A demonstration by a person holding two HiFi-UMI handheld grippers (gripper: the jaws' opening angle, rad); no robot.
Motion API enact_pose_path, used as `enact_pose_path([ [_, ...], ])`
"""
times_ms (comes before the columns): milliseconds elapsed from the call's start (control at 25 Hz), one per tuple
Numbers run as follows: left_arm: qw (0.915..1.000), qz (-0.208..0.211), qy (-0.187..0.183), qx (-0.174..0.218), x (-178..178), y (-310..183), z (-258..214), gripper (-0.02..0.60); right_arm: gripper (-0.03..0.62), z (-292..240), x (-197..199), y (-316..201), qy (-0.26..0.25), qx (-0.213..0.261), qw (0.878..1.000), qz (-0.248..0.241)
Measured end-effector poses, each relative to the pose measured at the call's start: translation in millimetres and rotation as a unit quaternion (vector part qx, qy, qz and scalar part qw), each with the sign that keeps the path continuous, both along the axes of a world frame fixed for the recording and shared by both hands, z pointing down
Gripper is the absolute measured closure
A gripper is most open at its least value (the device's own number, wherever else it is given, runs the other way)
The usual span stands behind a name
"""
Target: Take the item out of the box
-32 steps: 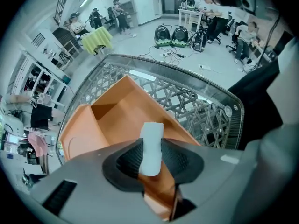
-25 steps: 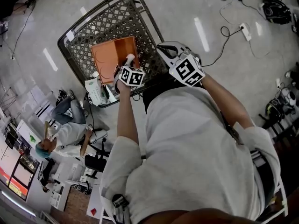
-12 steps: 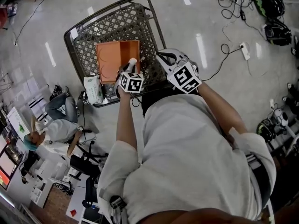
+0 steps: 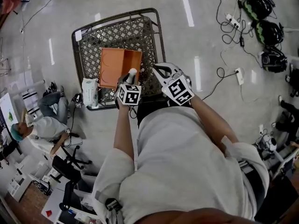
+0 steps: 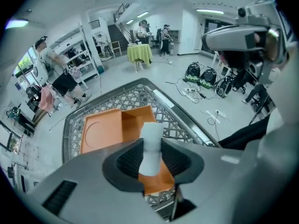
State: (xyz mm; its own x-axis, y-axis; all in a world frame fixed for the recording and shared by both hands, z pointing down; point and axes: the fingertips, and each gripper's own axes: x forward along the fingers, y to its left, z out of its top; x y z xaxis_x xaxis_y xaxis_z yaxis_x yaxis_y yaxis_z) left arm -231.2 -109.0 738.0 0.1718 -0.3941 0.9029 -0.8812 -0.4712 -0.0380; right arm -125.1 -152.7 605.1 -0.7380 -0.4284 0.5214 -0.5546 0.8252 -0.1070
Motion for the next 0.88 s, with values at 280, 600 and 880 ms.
enact_pose_path([
  [280, 0.998, -0.048, 0.025, 0.033, -5, -6, -21, 0.463, 0.589, -8, -18, 0, -0.007, 0.007, 1.0, -0.029],
  [600, 0.9902, -0.097, 0.055, 0.084, 3, -14, -53, 0.462, 0.589, -20, -16, -1, 0.001, 0.016, 0.999, -0.048],
  [880, 0.984, -0.125, 0.064, 0.109, 2, -13, -70, 0.462, 0.589, -26, -18, 4, -0.012, 0.02, 0.998, -0.055],
])
